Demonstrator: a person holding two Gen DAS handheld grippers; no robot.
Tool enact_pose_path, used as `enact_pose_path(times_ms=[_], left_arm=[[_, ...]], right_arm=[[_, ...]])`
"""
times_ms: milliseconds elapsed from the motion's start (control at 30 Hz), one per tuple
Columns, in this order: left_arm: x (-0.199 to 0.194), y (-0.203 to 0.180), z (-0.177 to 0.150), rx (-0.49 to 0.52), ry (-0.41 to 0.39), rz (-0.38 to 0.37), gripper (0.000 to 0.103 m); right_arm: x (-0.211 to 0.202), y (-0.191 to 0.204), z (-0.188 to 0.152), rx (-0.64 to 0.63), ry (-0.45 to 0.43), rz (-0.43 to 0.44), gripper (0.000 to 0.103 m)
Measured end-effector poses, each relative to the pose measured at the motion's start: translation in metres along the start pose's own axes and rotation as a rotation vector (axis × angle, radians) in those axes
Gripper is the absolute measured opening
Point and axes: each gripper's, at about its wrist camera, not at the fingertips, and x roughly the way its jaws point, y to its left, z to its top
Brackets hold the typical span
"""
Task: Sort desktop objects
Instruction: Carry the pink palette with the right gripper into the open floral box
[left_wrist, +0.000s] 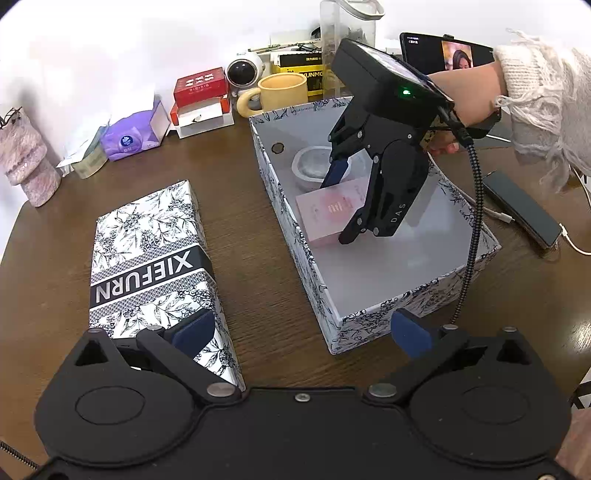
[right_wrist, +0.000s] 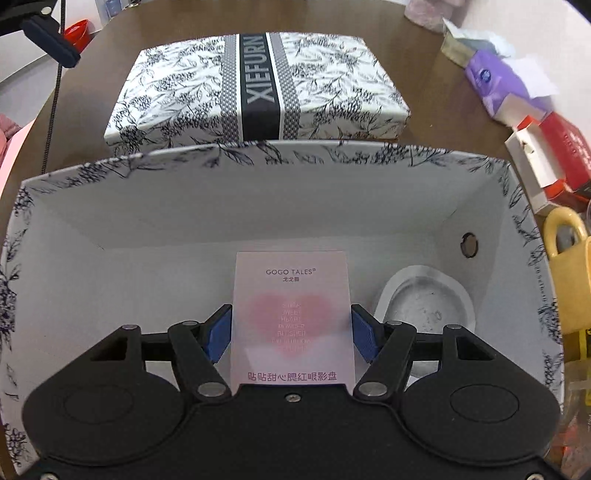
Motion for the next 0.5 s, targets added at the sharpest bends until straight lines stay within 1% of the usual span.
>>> enact_pose_path(times_ms=[500], left_arm=[[0.009,-0.004,-0.002,0.01,0.016,-0.008,0.103]], right_arm=[[0.013,-0.005,-0.004,-0.028,0.034,0.018,0.069]])
